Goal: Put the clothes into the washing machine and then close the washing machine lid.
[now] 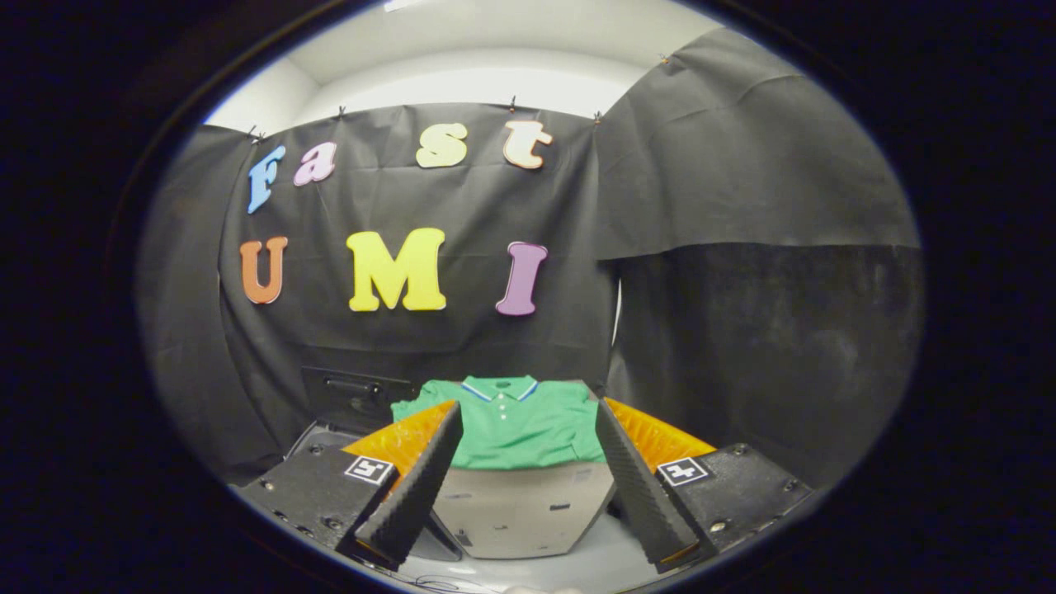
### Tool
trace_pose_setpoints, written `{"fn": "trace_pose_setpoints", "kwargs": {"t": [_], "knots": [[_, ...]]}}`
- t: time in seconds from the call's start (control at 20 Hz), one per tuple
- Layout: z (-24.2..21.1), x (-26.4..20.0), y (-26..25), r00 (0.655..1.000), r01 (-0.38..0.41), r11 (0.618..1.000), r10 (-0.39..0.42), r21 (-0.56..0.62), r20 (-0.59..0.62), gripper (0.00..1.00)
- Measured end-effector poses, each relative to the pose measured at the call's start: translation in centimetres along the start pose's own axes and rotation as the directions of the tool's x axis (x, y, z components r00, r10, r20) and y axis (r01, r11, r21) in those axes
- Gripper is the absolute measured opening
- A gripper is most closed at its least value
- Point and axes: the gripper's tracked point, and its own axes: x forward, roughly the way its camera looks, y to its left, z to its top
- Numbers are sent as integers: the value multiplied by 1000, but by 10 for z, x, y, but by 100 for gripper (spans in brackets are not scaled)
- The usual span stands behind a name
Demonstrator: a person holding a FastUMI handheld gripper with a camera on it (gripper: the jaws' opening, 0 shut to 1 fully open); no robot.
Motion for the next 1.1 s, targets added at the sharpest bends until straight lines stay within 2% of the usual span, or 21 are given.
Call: {"fn": "trace_pose_setpoints", "kwargs": {"t": [0.4, 0.65, 0.8, 1.1], "knots": [[30, 126, 12, 994, -56, 998, 56, 1, -98, 100], [12, 200, 36, 972, -114, 993, 108, -20, -209, 100], [-17, 240, 44, 941, -134, 991, 119, -25, -315, 100], [-95, 288, 47, 848, -150, 988, 110, -36, -518, 98]]}}
